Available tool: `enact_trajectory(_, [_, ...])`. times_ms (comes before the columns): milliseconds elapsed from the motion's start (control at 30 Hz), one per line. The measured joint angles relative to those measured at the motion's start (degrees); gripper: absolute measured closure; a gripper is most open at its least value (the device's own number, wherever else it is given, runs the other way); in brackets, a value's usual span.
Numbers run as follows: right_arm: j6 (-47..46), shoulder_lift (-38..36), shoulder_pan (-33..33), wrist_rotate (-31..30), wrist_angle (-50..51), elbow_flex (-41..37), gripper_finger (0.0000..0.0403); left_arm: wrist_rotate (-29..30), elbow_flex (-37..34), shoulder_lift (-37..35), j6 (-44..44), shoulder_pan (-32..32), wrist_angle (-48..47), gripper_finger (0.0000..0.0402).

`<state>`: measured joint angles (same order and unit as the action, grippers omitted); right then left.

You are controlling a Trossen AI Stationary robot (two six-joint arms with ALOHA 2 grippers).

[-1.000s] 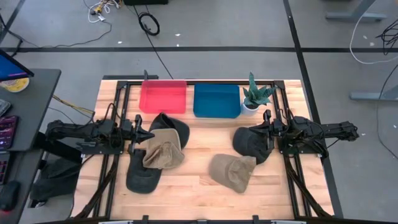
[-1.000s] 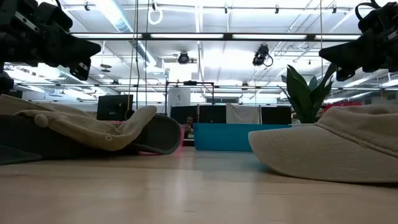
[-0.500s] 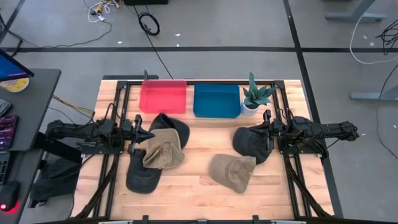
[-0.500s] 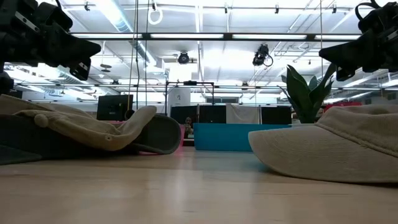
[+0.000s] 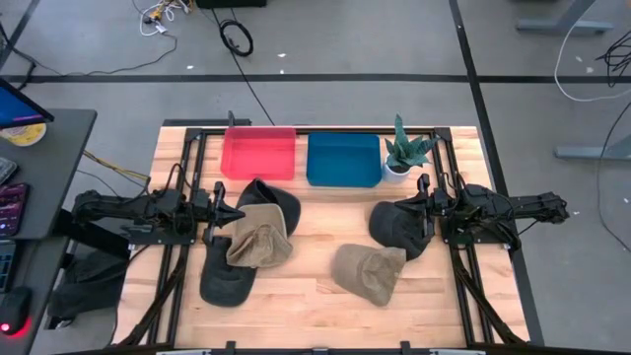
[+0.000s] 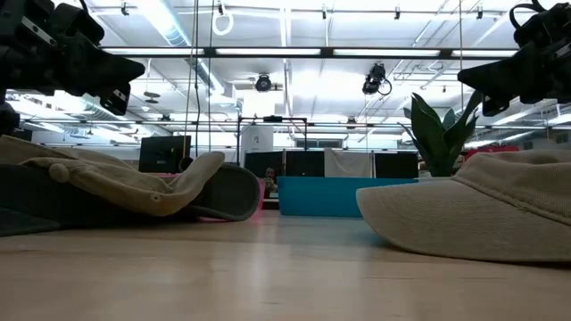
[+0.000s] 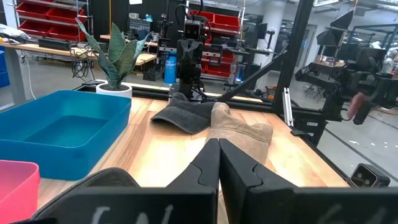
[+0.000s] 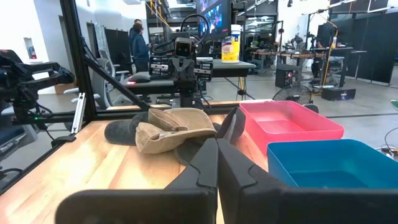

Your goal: Pick & Place hat

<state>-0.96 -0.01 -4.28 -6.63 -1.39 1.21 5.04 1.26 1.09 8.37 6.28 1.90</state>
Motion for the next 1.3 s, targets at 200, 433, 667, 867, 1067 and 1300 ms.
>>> enact_trajectory(200, [0.0,0.0,0.0,0.0,-0.1,0.0,0.0401,0.0,0.0,0.0,0.0,0.0,0.0,0.0394])
enact_trajectory(433, [-1.3,0.0,0.0,0.0,-1.3,0.0,0.0401,2.5,0.0,0.0,-0.1,0.0,0.0,0.0394])
enact_trajectory(667, [-16.0,0.0,0.0,0.0,0.0,0.0,0.0401,4.8,0.0,0.0,-3.5,0.0,0.0,0.0394])
enact_trajectory(867, [-18.8,0.6,0.0,0.0,0.0,0.0,0.0401,7.2,0.0,0.0,-7.2,-0.1,0.2,0.0394])
enact_trajectory(1067, [-21.7,2.6,0.0,-4.4,-0.6,0.0,0.0401,10.3,0.0,0.0,-12.5,-0.1,2.0,0.0394])
enact_trajectory(1300, [-27.2,4.7,0.4,-9.3,-2.9,0.0,0.0401,26.9,0.0,0.0,-4.7,-0.1,13.6,0.0394])
